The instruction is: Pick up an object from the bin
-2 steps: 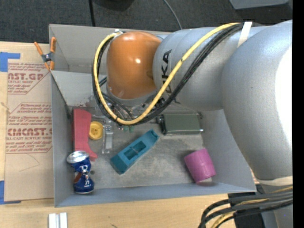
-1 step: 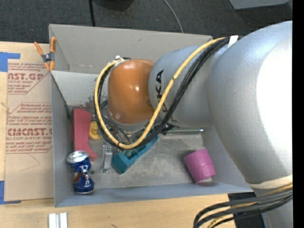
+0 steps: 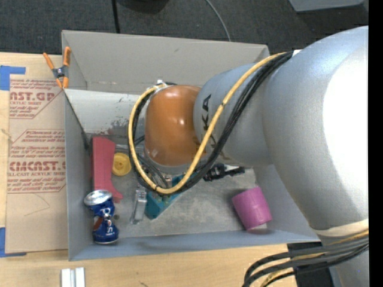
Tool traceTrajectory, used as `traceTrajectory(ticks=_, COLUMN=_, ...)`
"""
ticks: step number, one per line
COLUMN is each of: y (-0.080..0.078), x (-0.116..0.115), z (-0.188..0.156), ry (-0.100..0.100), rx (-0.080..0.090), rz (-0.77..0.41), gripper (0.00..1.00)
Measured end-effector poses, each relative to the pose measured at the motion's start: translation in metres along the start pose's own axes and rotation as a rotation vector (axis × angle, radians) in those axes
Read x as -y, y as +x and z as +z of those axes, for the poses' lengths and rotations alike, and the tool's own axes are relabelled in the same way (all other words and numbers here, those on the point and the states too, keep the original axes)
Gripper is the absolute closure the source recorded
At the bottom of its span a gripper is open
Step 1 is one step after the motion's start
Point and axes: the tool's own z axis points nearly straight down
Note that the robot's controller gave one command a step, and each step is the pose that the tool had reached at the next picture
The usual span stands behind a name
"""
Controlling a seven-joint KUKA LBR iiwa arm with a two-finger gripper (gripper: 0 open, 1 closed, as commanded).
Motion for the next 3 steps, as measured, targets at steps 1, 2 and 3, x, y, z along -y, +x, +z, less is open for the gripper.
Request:
traceTrajectory(ticks=1, y=-0.012, x=0.04, z=0.019, ry=-0.001, rx=0.01, rz=-0.186, gripper=0.0)
traceTrajectory(ticks=2, y=-0.009, x=0.06, z=0.03, ry=0.001, rx=0.003, rz=-0.15, gripper=0.0)
traceTrajectory(ticks=3, y=-0.046, x=0.096, z=0.055, ry=-0.008, rx=0.004, rz=-0.261, gripper=1.0)
